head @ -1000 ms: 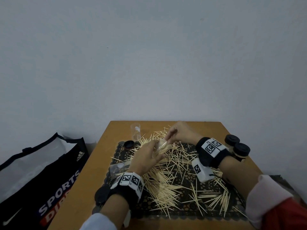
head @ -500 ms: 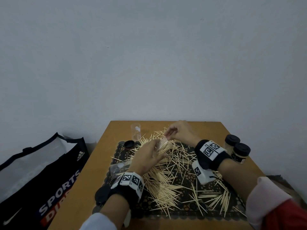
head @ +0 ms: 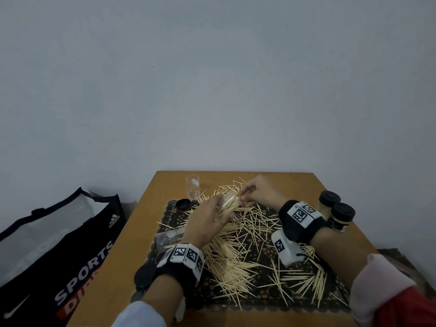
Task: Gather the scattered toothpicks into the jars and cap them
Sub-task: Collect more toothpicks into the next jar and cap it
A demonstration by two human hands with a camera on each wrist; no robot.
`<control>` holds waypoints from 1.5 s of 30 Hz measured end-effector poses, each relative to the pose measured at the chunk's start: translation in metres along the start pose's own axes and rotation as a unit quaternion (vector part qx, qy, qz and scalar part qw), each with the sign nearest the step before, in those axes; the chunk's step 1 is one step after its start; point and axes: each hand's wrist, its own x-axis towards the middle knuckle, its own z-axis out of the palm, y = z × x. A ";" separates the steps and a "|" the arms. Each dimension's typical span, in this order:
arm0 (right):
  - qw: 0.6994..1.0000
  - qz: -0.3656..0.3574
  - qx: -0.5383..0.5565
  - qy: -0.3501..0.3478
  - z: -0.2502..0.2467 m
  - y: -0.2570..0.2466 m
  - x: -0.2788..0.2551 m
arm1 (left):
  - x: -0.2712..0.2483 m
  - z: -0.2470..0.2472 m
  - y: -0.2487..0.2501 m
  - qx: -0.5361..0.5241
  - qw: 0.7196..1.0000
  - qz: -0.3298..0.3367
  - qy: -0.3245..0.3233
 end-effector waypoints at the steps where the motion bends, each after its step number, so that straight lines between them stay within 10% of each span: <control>1: 1.000 -0.003 -0.008 0.011 0.001 -0.001 0.000 | 0.000 0.000 0.000 -0.001 1.000 0.001 -0.005; 16: 0.997 -0.030 0.045 0.057 0.006 -0.005 0.000 | 0.001 0.002 -0.003 -0.016 1.000 0.006 -0.012; 22: 0.986 0.010 0.121 -0.116 0.003 -0.009 -0.008 | 0.000 0.003 -0.005 -0.028 0.999 0.016 -0.004; 27: 0.998 -0.002 0.057 -0.023 0.006 -0.010 -0.002 | 0.000 0.004 -0.011 -0.021 0.999 0.029 0.036; 45: 0.975 0.026 0.186 -0.117 0.004 0.008 0.008 | 0.004 0.007 -0.019 0.099 0.991 0.007 0.094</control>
